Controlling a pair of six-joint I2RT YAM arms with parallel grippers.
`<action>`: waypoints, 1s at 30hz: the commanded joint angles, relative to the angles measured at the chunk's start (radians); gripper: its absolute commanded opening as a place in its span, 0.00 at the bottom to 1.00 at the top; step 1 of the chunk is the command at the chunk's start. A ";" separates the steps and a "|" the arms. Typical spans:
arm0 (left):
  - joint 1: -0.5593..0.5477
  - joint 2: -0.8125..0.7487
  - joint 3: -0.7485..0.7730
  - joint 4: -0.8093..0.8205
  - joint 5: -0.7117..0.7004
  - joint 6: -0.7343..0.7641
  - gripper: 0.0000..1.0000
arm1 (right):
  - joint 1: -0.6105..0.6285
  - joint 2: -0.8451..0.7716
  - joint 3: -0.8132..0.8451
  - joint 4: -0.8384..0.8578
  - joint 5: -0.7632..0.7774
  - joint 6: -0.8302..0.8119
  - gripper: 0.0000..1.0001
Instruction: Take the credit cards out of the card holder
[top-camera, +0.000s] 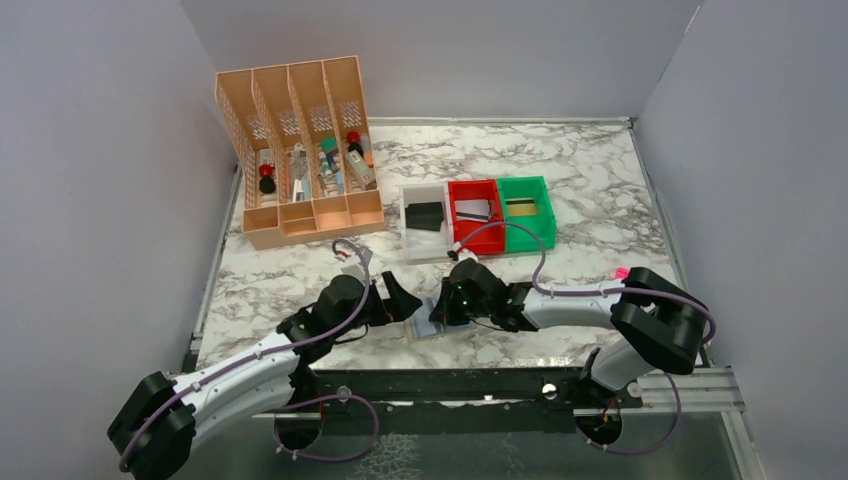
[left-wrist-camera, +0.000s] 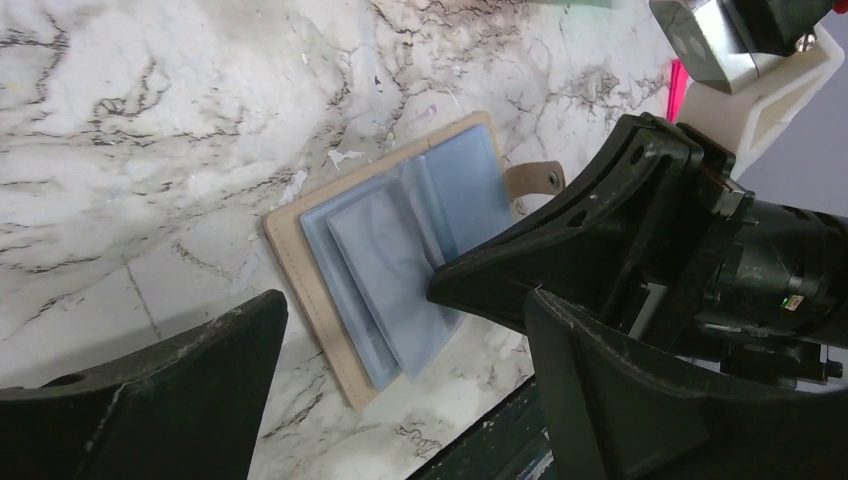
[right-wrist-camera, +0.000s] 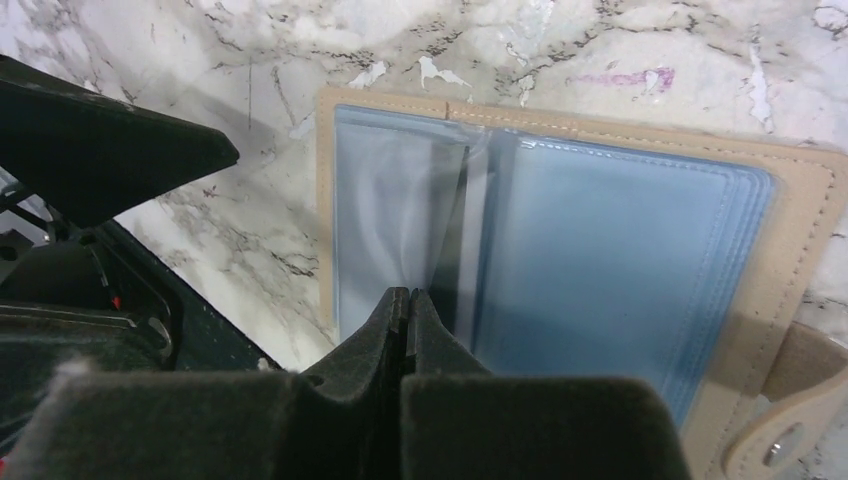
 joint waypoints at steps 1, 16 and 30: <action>0.001 0.067 -0.008 0.127 0.066 -0.004 0.90 | -0.016 -0.047 -0.031 0.084 -0.051 0.029 0.01; 0.001 0.222 0.023 0.250 0.150 -0.003 0.77 | -0.043 -0.101 -0.093 0.126 -0.058 0.038 0.01; -0.049 0.395 0.070 0.395 0.165 -0.023 0.53 | -0.058 -0.113 -0.119 0.135 -0.065 0.041 0.01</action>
